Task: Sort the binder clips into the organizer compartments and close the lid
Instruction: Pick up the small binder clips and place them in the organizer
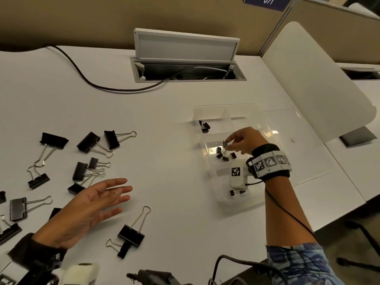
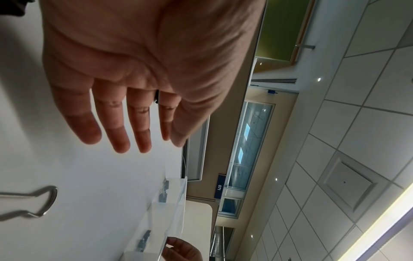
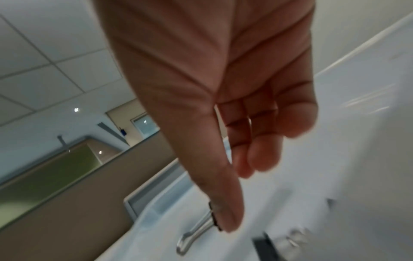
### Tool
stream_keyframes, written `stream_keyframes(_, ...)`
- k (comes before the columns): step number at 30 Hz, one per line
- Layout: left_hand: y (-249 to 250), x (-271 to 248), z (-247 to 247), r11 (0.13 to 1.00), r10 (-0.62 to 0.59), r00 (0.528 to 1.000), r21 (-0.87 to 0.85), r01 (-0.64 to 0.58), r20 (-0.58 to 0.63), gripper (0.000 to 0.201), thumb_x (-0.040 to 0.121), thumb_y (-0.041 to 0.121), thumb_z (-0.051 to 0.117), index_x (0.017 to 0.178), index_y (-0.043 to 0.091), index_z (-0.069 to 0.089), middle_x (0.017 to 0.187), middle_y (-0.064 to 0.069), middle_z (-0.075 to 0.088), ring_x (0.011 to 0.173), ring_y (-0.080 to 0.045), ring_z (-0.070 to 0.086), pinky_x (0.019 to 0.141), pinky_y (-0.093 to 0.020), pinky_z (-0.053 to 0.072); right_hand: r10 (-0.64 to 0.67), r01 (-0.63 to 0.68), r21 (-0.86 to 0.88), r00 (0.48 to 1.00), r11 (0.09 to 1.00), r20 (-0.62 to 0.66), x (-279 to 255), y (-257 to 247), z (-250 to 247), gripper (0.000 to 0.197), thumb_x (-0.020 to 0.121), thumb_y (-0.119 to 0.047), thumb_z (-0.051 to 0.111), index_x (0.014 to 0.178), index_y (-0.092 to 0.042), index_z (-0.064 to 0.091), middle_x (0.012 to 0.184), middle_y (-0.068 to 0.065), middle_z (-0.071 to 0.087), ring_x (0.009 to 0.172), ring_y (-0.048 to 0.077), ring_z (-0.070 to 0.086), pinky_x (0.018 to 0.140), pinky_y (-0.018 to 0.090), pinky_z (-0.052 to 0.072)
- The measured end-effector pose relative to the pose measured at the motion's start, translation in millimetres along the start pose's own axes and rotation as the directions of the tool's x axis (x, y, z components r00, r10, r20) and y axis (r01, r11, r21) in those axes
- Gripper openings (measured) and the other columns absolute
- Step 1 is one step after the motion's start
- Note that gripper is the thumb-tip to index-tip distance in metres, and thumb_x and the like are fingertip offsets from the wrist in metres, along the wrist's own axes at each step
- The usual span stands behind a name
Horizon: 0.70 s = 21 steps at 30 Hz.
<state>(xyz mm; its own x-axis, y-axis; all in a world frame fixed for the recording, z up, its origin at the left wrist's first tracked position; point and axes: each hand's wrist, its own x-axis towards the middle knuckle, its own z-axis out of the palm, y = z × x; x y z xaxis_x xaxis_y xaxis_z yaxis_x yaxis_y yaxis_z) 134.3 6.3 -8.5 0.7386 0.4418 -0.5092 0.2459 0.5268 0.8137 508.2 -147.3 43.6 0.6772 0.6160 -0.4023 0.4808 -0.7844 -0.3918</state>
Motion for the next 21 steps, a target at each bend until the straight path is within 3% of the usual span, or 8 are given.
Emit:
stream_keyframes(3, 0, 0, 2, 1.0, -0.001, 1.0, 0.011, 0.001, 0.011, 0.097, 0.025, 0.057, 0.089, 0.112, 0.022, 0.064, 0.113, -0.002, 0.071, 0.102, -0.016, 0.068, 0.072, -0.025, 0.059, -0.008, 0.008, -0.066, 1.0, 0.998, 0.01, -1, 4, 12, 0.034, 0.075, -0.022, 0.075, 0.106, -0.012, 0.067, 0.082, 0.004, 0.067, 0.071, 0.014, 0.058, 0.065, 0.019, 0.048)
stream_keyframes(7, 2, -1, 5, 1.0, -0.004, 1.0, 0.018, 0.004, 0.015, 0.096, 0.025, 0.056, 0.089, 0.111, 0.021, 0.065, 0.112, -0.002, 0.071, 0.101, -0.016, 0.068, 0.071, -0.025, 0.059, 0.009, -0.013, -0.052, 0.997, 0.999, -0.082, -2, 14, 12, 0.046, 0.078, -0.022, 0.072, 0.121, -0.013, 0.059, 0.098, 0.011, 0.07, 0.079, 0.016, 0.059, 0.081, 0.029, 0.051)
stream_keyframes(12, 2, -1, 6, 1.0, -0.012, 1.0, 0.016, 0.012, 0.005, 0.096, 0.024, 0.055, 0.09, 0.111, 0.022, 0.065, 0.112, -0.002, 0.071, 0.101, -0.017, 0.068, 0.071, -0.026, 0.059, 0.003, -0.005, -0.011, 0.98, 1.0, -0.199, -9, 23, -3, 0.031, 0.084, -0.018, 0.064, 0.115, -0.014, 0.063, 0.09, 0.008, 0.069, 0.061, 0.009, 0.058, 0.065, 0.021, 0.05)
stream_keyframes(15, 2, -1, 6, 1.0, -0.015, 1.0, 0.022, 0.015, -0.003, 0.096, 0.025, 0.055, 0.09, 0.111, 0.021, 0.065, 0.112, -0.002, 0.071, 0.101, -0.016, 0.068, 0.071, -0.025, 0.059, -0.007, 0.01, 0.01, 0.968, 1.0, -0.25, -14, 24, -7, 0.024, 0.086, -0.015, 0.061, 0.11, -0.012, 0.066, 0.093, 0.012, 0.071, 0.07, 0.016, 0.063, 0.082, 0.033, 0.054)
stream_keyframes(19, 5, -5, 0, 0.998, -0.011, 0.999, 0.057, 0.013, -0.038, 0.097, 0.028, 0.058, 0.088, 0.114, 0.022, 0.063, 0.113, 0.0, 0.071, 0.102, -0.015, 0.068, 0.07, -0.023, 0.058, -0.071, 0.116, 0.132, 0.949, 0.984, -0.306, -32, 15, -4, 0.022, 0.087, -0.014, 0.059, 0.108, -0.013, 0.067, 0.091, 0.009, 0.071, 0.074, 0.018, 0.066, 0.063, 0.016, 0.055)
stream_keyframes(21, 9, -11, -5, 0.996, 0.009, 0.998, 0.091, -0.002, -0.069, 0.094, 0.032, 0.06, 0.087, 0.115, 0.022, 0.062, 0.112, 0.002, 0.071, 0.102, -0.014, 0.067, 0.07, -0.021, 0.058, -0.154, 0.212, 0.184, 0.946, 0.96, -0.286, -48, -1, 4, 0.021, 0.086, -0.015, 0.06, 0.106, -0.015, 0.067, 0.086, 0.005, 0.071, 0.073, 0.014, 0.067, 0.066, 0.014, 0.054)
